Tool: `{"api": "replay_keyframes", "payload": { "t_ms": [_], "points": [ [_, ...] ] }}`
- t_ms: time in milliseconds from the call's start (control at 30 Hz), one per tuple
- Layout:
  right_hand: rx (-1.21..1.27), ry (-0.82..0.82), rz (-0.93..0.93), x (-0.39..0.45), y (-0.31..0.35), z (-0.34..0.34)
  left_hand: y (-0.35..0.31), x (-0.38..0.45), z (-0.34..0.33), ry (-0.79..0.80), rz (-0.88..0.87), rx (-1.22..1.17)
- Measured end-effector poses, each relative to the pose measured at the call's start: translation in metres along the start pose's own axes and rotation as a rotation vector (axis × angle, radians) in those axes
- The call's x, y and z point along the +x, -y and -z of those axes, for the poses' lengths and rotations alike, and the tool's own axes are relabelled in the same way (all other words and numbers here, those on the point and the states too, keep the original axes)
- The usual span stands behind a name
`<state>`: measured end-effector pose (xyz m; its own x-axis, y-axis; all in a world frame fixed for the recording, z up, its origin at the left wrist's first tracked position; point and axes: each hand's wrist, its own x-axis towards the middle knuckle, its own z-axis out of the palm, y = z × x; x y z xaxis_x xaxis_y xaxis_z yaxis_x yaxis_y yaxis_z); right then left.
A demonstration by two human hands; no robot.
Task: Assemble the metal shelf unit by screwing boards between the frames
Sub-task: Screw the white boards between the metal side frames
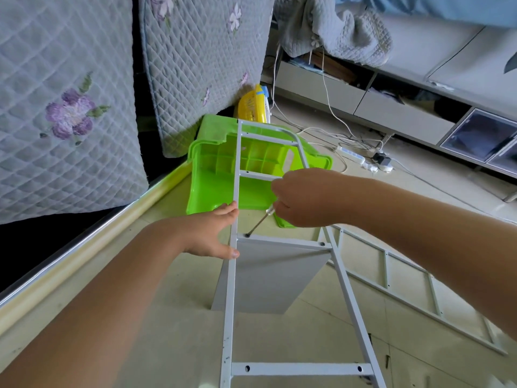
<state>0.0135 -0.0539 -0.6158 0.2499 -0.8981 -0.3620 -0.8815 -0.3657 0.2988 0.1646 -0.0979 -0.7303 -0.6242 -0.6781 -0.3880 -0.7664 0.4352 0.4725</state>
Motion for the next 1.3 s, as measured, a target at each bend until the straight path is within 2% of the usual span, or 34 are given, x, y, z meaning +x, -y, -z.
{"api": "replay_keyframes", "payload": {
  "t_ms": [133,267,400,467,633,700,800,867,1133,1300],
  "points": [
    [-0.052,-0.072,0.040,0.011,-0.001,-0.001,0.000,0.002,0.002,-0.009,0.003,0.048],
    [-0.141,-0.055,0.085,0.016,-0.005,0.009,0.002,0.002,0.003,-0.040,-0.015,0.052],
    [-0.085,-0.038,0.075,0.022,-0.001,0.015,0.004,0.003,0.002,-0.062,-0.030,0.019],
    [-0.012,0.017,0.035,0.029,-0.002,0.015,0.004,0.003,0.002,-0.069,-0.028,0.013],
    [0.367,0.203,-0.147,0.031,-0.014,0.012,0.004,0.005,0.003,-0.057,-0.024,0.024],
    [0.379,0.222,-0.151,0.028,-0.013,0.010,0.004,0.006,0.004,-0.056,-0.022,0.017],
    [0.125,0.051,-0.017,0.021,-0.007,0.006,0.005,0.008,0.005,-0.058,-0.015,0.013],
    [0.096,-0.063,0.065,0.017,-0.004,0.003,0.006,0.009,0.004,-0.063,-0.011,-0.004],
    [0.038,-0.163,0.174,0.022,-0.008,0.007,0.002,0.007,0.005,-0.006,0.018,0.046],
    [0.036,-0.175,0.121,0.025,-0.008,0.003,0.002,0.011,0.005,0.071,0.017,0.070]
  ]
}}
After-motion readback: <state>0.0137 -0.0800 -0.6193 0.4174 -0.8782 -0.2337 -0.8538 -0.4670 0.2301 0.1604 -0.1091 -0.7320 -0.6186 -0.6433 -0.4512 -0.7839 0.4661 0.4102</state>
